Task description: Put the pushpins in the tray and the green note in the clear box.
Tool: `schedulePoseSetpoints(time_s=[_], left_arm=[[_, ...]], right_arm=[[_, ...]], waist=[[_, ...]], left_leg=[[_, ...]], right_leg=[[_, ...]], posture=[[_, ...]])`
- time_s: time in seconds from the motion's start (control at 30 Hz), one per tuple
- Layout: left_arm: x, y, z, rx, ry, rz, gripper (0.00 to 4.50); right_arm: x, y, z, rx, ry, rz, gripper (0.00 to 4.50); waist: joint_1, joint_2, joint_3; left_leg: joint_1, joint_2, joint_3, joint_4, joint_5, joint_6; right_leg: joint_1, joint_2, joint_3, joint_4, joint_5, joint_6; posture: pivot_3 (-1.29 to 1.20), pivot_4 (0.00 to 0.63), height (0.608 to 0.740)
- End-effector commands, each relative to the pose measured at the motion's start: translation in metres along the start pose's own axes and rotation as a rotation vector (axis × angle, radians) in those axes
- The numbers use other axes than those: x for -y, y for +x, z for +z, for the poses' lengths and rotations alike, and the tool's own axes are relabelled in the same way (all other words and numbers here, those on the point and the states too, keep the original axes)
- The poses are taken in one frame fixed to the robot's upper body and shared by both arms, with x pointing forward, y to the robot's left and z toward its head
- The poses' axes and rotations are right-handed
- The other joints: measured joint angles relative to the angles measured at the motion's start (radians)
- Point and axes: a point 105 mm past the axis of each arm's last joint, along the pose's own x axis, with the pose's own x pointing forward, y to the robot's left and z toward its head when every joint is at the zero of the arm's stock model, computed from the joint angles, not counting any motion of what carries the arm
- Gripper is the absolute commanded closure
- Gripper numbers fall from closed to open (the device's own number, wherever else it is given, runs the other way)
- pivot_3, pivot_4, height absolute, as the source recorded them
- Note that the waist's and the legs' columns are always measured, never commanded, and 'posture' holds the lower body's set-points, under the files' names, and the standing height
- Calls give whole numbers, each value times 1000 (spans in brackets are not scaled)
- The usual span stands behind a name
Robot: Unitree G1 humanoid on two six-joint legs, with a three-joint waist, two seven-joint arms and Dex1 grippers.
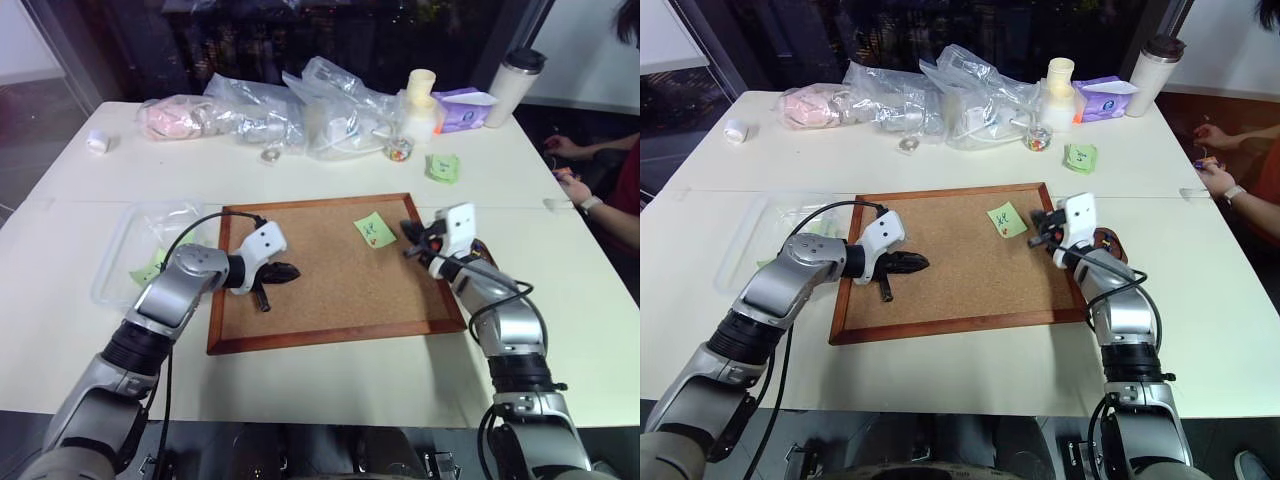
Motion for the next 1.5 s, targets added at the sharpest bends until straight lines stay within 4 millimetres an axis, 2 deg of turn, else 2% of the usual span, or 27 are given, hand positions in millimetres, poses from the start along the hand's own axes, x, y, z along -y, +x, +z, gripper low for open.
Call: schedulePoseSetpoints(time_s=[0.03,0.17,0.3,0.4,0.47,0.6,0.73,0.93,1.03,1.27,1.3,1.5], left_arm=[[8,4,-21,-81,-40,-32,4500],[9,4,-21,-80,-40,-34,4500],[10,4,-21,-78,-38,-33,4500],[8,3,-20,-70,-37,-26,4500],[8,3,-20,-71,-35,-27,4500],[7,4,-20,-71,-30,-30,4500],[7,5,-19,-70,-24,-37,4500],[6,7,-18,-69,-17,-42,4500],[5,7,-18,-67,-15,-42,4500],[5,8,-18,-66,-14,-43,4500],[5,8,-18,-67,-13,-43,4500],[4,8,-19,-68,-12,-41,4500]], right_arm=[[-1,-1,19,70,-19,4,4495],[0,-5,17,67,-12,-6,4495],[13,-17,25,90,9,-82,4495],[31,-37,23,62,-3,-168,4495],[42,-54,13,3,-10,-217,4495],[51,-74,-1,-81,-8,-254,4495],[52,-82,-12,-133,3,-260,4495],[57,-83,-19,-154,7,-281,4495],[58,-84,-21,-159,13,-285,3600],[57,-85,-15,-135,19,-277,223],[56,-84,-14,-129,20,-271,103],[51,-83,-10,-114,31,-237,103]], waist=[[-3,0,0],[-3,0,0],[-2,0,0],[-1,0,0],[0,0,0],[-4,0,0],[-4,0,0],[1,0,0],[1,0,0],[2,0,0],[2,0,0],[1,0,0]], left_leg=[[0,0,0,0,0,0],[1,0,0,-1,0,0],[0,0,0,-1,0,0],[0,0,0,-1,0,0],[0,0,0,-1,0,0],[1,0,0,-1,0,0],[2,0,1,-1,0,0],[2,0,1,-1,0,0],[2,0,1,-1,0,0],[2,0,0,-1,0,0],[2,0,0,-1,0,0],[2,0,0,-1,0,0]], right_leg=[[0,0,0,0,0,0],[0,1,0,0,0,0],[0,0,0,0,0,0],[0,0,0,-1,0,0],[0,0,0,-1,0,0],[0,0,1,-1,0,0],[1,0,1,-1,0,0],[1,0,1,-1,0,0],[1,0,1,-1,0,0],[1,0,1,-1,0,0],[1,0,1,-1,0,0],[2,0,1,-1,0,0]], posture=[[0,150,737],[0,150,737],[0,150,737],[0,150,737],[0,150,737],[0,150,737],[0,150,737],[0,150,737],[0,150,737],[0,150,737],[0,150,737],[0,150,737]])
